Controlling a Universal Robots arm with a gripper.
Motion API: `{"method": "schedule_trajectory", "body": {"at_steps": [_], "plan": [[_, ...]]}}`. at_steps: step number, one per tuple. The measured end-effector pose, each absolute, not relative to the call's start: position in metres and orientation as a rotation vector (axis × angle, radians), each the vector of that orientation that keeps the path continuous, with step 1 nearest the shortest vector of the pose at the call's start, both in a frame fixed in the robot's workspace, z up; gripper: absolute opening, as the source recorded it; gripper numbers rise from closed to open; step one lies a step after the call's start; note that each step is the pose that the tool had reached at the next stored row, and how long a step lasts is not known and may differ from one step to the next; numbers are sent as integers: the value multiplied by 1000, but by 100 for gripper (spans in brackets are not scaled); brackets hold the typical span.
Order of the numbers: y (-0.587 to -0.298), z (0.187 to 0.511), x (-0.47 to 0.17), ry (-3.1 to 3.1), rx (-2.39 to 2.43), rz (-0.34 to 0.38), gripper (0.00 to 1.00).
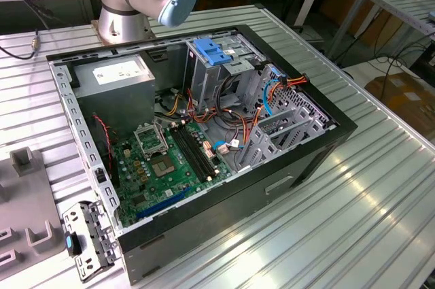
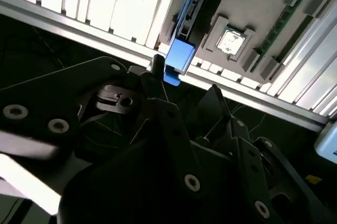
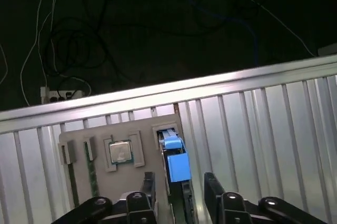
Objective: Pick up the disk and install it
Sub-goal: 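Pick up the disk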
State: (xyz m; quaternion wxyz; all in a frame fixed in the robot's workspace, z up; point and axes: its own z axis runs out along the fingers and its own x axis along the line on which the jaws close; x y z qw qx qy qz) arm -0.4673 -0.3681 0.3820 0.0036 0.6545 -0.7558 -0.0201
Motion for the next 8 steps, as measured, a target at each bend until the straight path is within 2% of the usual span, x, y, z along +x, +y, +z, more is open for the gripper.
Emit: {"method": "schedule_trajectory", "body": {"at_steps": [3,4,8], "plan": [[-368,376,-468,-2316,2110,-62,60],[-368,376,-468,-2307,2121,-61,66],[-368,376,-468,-2305,2124,-61,66]]}}
